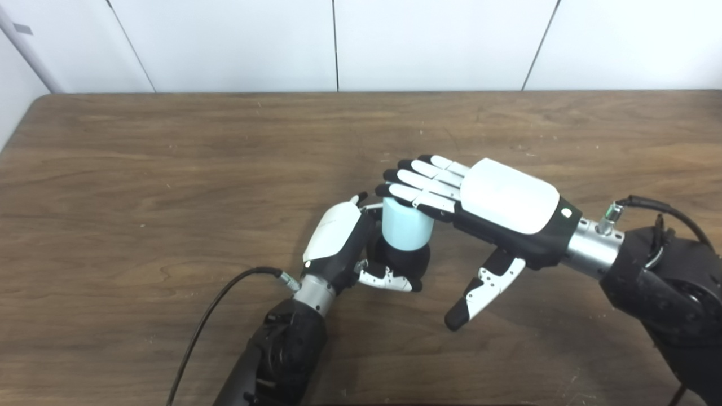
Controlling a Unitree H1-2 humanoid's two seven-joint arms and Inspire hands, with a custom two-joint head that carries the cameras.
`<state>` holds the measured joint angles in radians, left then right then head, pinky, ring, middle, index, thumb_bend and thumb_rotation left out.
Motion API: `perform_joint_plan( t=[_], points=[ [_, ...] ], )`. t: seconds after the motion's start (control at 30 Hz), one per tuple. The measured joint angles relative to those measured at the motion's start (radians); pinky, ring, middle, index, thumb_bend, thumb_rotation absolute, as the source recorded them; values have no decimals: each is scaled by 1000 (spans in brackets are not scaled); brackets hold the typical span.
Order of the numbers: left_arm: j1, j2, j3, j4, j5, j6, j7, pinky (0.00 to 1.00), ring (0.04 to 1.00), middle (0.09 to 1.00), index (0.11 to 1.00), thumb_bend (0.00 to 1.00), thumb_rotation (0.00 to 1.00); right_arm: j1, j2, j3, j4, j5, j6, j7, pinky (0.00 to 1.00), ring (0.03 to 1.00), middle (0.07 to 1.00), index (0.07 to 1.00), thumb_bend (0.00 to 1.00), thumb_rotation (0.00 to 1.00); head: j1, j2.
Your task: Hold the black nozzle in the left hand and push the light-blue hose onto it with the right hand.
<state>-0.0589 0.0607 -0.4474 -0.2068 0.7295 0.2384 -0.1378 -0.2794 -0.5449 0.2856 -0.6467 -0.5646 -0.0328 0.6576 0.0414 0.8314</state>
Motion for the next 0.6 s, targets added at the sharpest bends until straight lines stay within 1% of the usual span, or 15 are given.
perform_joint_plan(
  t=[0.17,0.43,0.6],
  points=[
    [0,0,0,0,0,0,0,1000,733,485,499,522,0,-12,5,-25,0,2,6,12,1000,1000,986,966,704,1000,-2,0],
    [1,2,0,0,0,0,0,1000,733,486,498,522,0,-13,49,-60,0,27,-2,2,1000,1000,989,966,675,1000,-2,-2],
    [2,2,-1,-1,0,0,0,1000,734,487,498,522,0,-13,51,-83,3,43,-3,-6,1000,1000,989,966,658,1000,-5,-5]
  ],
)
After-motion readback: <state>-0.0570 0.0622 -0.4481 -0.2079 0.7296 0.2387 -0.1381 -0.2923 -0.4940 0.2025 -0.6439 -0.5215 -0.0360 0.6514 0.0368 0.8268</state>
